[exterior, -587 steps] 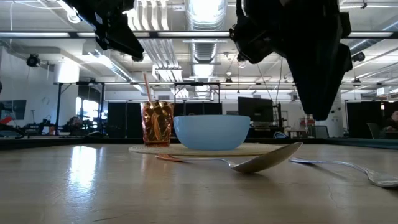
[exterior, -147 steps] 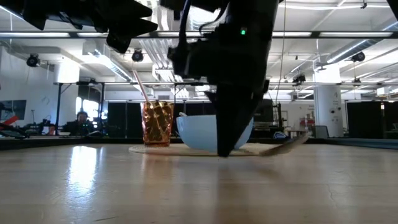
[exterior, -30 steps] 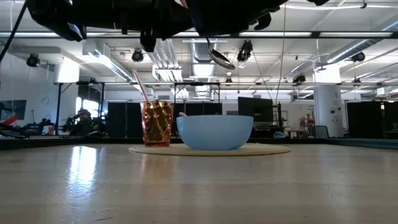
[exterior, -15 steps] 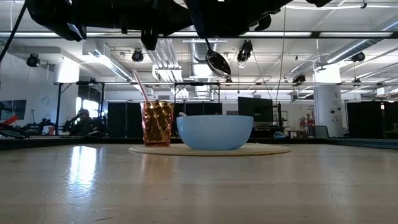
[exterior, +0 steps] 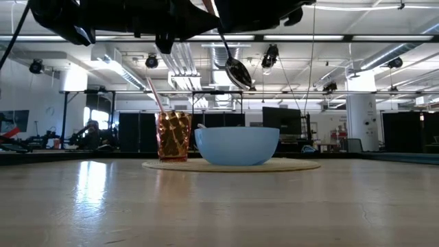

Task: Pick & Place Utensil
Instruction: Put the orange spoon into the blue bowl on the brown mat

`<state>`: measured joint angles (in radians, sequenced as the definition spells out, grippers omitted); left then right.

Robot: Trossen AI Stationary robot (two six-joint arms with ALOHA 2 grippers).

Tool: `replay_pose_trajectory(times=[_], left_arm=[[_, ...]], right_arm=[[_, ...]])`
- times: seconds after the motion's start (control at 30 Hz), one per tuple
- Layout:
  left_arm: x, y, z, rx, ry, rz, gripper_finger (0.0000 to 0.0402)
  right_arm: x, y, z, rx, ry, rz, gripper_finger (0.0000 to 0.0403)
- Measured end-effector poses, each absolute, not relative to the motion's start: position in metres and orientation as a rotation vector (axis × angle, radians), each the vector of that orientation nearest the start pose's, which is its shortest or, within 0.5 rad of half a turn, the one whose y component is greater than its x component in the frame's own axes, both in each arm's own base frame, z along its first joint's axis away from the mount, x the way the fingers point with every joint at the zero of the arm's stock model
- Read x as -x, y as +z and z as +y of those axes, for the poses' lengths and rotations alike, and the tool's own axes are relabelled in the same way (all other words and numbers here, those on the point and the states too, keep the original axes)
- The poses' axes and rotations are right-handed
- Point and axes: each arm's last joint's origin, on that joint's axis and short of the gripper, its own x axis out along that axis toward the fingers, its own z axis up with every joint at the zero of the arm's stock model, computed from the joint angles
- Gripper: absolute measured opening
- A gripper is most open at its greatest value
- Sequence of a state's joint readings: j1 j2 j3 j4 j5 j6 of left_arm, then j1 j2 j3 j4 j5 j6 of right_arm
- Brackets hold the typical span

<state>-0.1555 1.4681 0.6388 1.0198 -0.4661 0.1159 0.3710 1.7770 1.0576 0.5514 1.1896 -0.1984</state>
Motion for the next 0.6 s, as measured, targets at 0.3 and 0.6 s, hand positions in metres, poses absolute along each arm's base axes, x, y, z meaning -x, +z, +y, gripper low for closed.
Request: replay_pose_trajectory(times=[0.3,0.6], left_arm=[[-0.292,0.244,-0.032,-0.114,0.327,-0.127,0.0001],[-0.302,0.250,-0.035,-0.175,0.267,-0.017,0.0000]], right_arm=[[-0.339,0.255,0.123,0.311,-0.723,0.217,0.0148],[-0.318,0.275,0.111,0.197,-0.427,0.315,0.0148]])
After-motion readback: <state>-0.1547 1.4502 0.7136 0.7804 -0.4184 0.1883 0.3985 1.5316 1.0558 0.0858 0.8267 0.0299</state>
